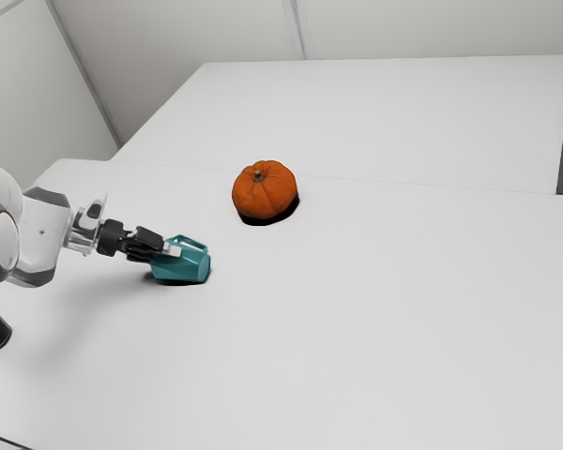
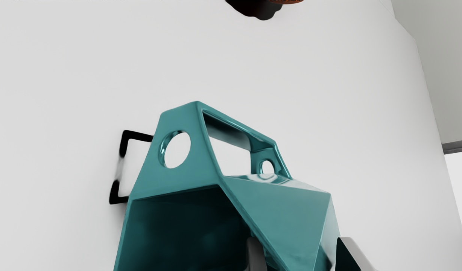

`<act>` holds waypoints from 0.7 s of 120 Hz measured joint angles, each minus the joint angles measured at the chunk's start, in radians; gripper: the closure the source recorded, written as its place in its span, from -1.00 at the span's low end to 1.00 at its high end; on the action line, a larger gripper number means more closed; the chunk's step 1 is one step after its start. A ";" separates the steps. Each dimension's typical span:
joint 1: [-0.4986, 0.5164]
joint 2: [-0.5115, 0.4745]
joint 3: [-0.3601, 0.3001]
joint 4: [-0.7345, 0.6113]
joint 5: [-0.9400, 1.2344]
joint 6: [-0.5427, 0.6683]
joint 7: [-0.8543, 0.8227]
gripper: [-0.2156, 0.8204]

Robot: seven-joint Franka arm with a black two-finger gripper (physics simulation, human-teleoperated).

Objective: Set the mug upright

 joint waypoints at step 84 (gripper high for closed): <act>-0.019 -0.064 -0.004 0.007 -0.004 -0.001 0.001 0.91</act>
